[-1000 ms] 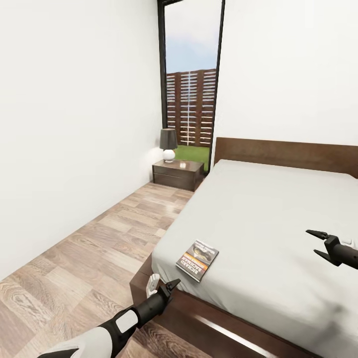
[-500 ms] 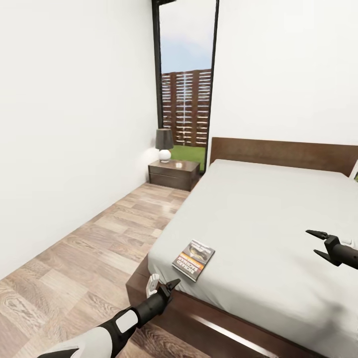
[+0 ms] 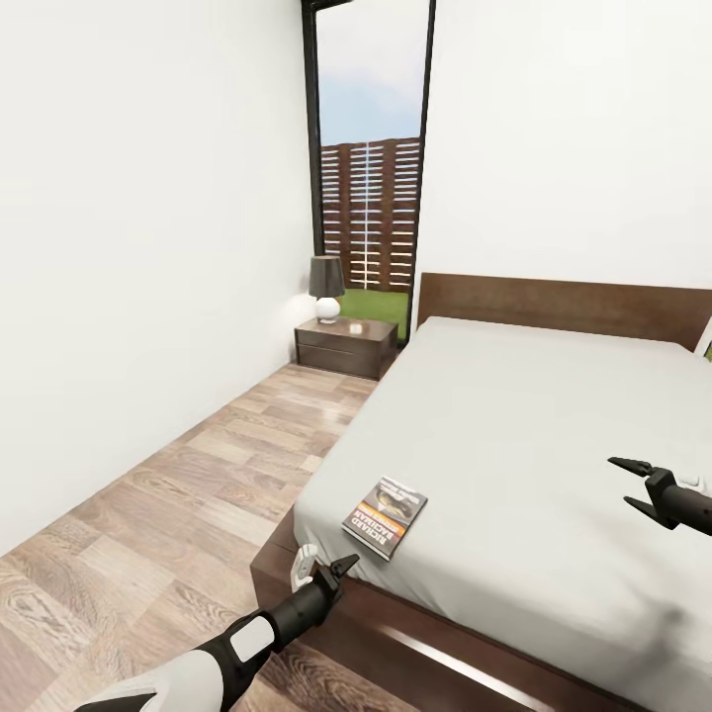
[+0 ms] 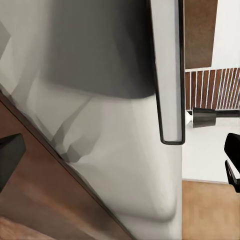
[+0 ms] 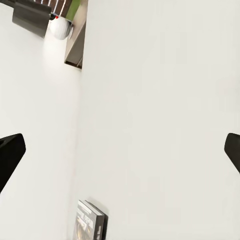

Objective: In the bedroom, move the book from the bed onto either nightstand, and place the two sandals side by side next to the bed.

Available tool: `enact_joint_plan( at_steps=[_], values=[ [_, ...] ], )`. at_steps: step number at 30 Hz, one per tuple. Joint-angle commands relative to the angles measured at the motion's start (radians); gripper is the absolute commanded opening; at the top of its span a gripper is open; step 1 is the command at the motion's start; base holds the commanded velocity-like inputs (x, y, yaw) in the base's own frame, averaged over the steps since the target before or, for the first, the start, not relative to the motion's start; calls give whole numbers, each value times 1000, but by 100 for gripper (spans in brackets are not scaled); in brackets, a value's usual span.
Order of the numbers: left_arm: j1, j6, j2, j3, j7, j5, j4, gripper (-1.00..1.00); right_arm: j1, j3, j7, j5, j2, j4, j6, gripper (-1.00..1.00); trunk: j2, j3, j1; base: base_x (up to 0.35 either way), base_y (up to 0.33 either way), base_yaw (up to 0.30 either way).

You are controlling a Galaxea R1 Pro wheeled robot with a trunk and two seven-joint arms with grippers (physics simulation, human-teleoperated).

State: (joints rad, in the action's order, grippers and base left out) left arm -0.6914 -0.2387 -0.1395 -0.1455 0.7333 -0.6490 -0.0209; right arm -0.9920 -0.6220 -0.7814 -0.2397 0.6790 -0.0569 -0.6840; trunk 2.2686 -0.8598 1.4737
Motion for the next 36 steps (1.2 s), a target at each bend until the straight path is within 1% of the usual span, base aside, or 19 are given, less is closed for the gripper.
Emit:
enact_joint_plan(
  at_steps=[1,8,24,36],
  values=[
    [0,-10,0,-8,2,0,0,100,-1,5,1,-10,0,0,-6,100,0,-1,0,0,0,-1],
    [0,-10,0,-8,4,0,-1,100,-1,5,1,-10,0,0,-6,100,0,-1,0,0,0,-37],
    [0,-11,0,-8,6,0,-1,100,-1,5,1,-10,-2,0,-6,100,0,-1,0,0,0,-108],
    [0,-13,2,-8,5,0,-1,100,-1,5,1,-10,-2,0,-6,100,0,-1,0,0,0,-20]
  ],
)
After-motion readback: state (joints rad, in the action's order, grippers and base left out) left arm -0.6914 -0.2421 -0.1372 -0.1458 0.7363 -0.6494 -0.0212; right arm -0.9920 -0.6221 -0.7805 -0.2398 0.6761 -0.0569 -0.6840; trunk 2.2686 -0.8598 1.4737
